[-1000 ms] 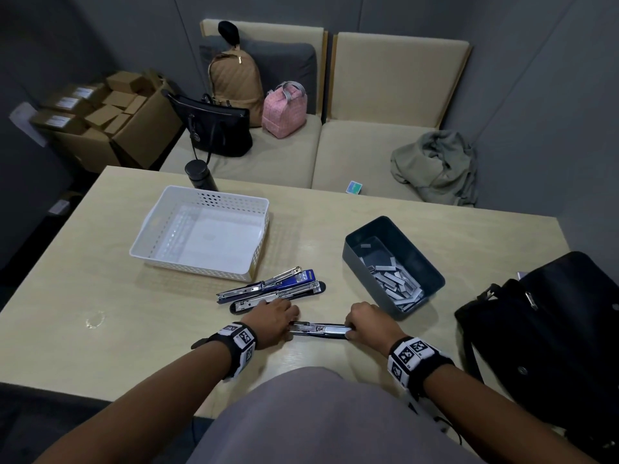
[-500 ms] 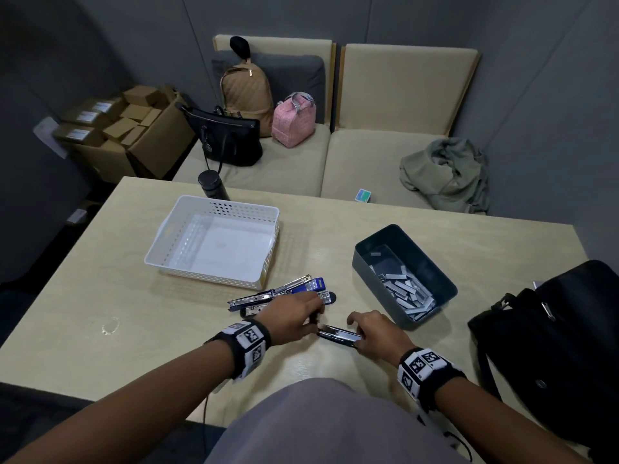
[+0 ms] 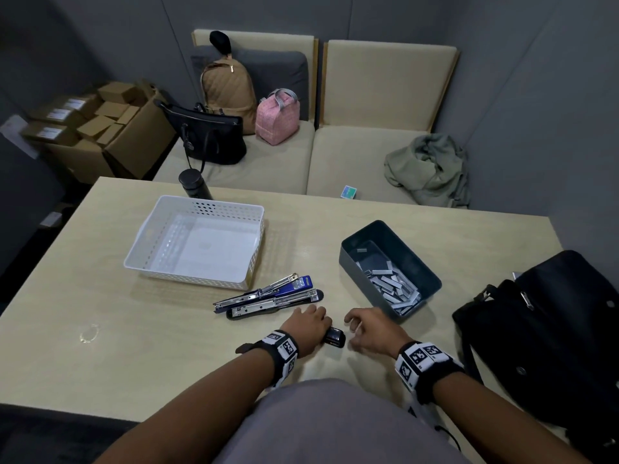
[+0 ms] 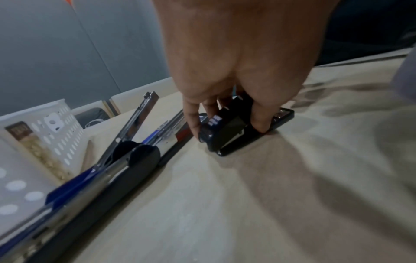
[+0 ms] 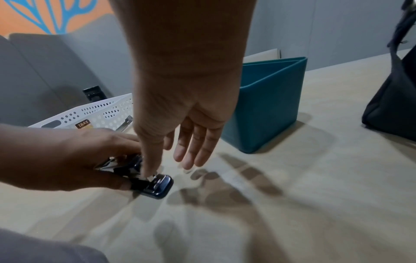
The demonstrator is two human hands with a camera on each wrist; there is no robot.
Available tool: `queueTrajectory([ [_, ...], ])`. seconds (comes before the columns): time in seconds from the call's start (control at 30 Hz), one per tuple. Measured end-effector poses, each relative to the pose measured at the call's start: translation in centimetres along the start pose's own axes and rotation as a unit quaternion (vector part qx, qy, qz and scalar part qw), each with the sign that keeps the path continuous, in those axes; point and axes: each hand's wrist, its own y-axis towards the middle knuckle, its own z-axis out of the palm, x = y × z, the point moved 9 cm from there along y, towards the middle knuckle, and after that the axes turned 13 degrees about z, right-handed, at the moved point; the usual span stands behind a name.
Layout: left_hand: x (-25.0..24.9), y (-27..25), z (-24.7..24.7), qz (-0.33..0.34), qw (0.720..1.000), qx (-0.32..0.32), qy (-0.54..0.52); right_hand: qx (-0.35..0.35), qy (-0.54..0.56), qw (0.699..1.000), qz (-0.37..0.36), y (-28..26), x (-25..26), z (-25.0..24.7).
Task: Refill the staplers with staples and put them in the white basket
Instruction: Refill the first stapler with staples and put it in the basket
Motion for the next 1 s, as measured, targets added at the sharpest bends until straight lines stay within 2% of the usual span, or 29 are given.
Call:
queueTrajectory([
  [0.23, 0.0, -1.1, -2.3, 0.038, 0.999, -0.027, 0.012, 0.139, 0.029, 0.990, -0.006, -0.9, 3.0, 2.8],
  [0.3, 0.2, -1.7, -3.5, 0.051, 0.997, -0.051, 0.028, 0.213, 0.109, 0.971, 0.004, -1.3, 4.1, 3.7],
  [0.37, 0.7, -2.4, -4.4, 0.059, 0.995, -0.074, 0.026, 0.272, 0.216, 0.937, 0.022, -1.7, 5.1, 3.8],
  [0.47, 2.9, -3.7, -6.3, 0.072, 0.987, -0.138, -0.029, 0.276, 0.269, 0.923, 0.011, -1.2, 7.1, 2.4],
  [0.53, 5.6, -5.3, -8.2, 0.040, 0.967, -0.217, -0.128, 0.267, 0.288, 0.920, -0.002, -0.8, 9.2, 1.4],
  [0.6, 9.6, -7.5, -9.6, -0.047, 0.915, -0.315, -0.247, 0.261, 0.337, 0.905, -0.018, -0.6, 11.5, 0.5],
  [0.67, 13.4, -10.0, -9.9, -0.170, 0.824, -0.405, -0.358, 0.229, 0.412, 0.881, -0.026, 0.0, 13.8, -0.6],
  [0.73, 14.9, -10.5, -8.4, -0.231, 0.692, -0.415, -0.543, 0.201, 0.470, 0.859, -0.018, 0.4, 15.7, -1.1],
  [0.77, 14.5, -9.9, -7.8, -0.221, 0.616, -0.385, -0.651, 0.189, 0.473, 0.860, -0.021, 0.7, 16.9, -1.1],
  [0.8, 14.0, -9.3, -7.3, -0.207, 0.561, -0.354, -0.720, 0.178, 0.455, 0.872, -0.024, 0.8, 17.9, -1.1],
  [0.83, 13.9, -9.1, -7.4, -0.197, 0.541, -0.338, -0.745, 0.171, 0.427, 0.887, -0.031, 0.9, 19.1, -1.0],
  [0.93, 15.9, -9.4, -7.1, -0.231, 0.564, -0.357, -0.707, 0.166, 0.321, 0.930, -0.065, 0.6, 21.6, -1.0],
  [1.0, 18.1, -9.9, -7.4, -0.254, 0.552, -0.392, -0.690, 0.159, 0.249, 0.951, -0.086, 0.9, 22.4, -1.4],
])
